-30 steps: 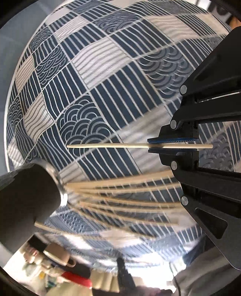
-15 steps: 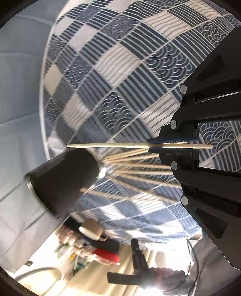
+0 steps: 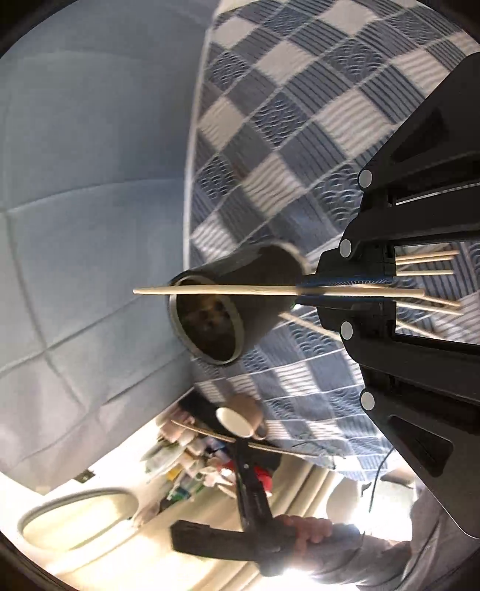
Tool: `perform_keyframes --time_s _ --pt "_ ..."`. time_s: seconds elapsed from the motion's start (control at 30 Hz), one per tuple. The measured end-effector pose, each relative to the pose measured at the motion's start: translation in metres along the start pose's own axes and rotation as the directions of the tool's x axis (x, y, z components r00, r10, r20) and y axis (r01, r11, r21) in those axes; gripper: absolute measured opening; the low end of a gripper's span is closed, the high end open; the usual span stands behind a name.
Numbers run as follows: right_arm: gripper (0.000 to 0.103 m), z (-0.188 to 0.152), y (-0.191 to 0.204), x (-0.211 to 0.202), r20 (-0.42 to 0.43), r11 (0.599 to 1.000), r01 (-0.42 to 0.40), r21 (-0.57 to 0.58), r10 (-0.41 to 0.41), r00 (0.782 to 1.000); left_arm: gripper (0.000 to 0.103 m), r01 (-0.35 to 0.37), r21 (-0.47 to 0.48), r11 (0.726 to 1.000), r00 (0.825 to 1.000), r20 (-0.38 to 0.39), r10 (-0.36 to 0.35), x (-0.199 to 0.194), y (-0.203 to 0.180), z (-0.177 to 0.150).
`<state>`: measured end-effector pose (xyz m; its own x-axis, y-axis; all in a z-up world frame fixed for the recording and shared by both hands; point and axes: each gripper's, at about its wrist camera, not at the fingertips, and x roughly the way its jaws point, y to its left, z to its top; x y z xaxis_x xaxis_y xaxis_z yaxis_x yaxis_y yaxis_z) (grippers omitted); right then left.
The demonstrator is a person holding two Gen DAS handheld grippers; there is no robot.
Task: Organize utensils
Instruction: 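Lift both held sticks upright and carry them over the black holder's opening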
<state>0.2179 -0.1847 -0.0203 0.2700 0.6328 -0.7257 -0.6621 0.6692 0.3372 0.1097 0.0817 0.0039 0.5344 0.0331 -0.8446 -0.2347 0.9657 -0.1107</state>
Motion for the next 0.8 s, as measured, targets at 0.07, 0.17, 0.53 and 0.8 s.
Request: perform_keyframes --time_s 0.07,0.17,0.53,0.8 --pt "0.005 0.012 0.004 0.005 0.016 1.0 -0.007 -0.006 0.008 1.0 0.005 0.012 0.005 1.0 1.0 0.028 -0.012 -0.002 -0.01 0.02" --pt "0.005 0.03 0.015 0.019 0.038 1.0 -0.004 -0.026 0.005 0.999 0.005 0.023 0.003 1.0 0.999 0.039 -0.023 0.005 -0.021 0.043" --pt "0.005 0.087 0.034 0.04 0.193 0.995 -0.085 -0.052 0.093 0.977 0.005 0.16 0.003 0.987 0.973 0.171 -0.158 0.028 -0.049 0.104" --pt "0.005 0.097 0.026 0.072 0.175 0.997 -0.076 -0.027 0.079 0.981 0.005 0.209 -0.027 0.978 0.958 0.208 -0.199 0.059 -0.06 0.117"
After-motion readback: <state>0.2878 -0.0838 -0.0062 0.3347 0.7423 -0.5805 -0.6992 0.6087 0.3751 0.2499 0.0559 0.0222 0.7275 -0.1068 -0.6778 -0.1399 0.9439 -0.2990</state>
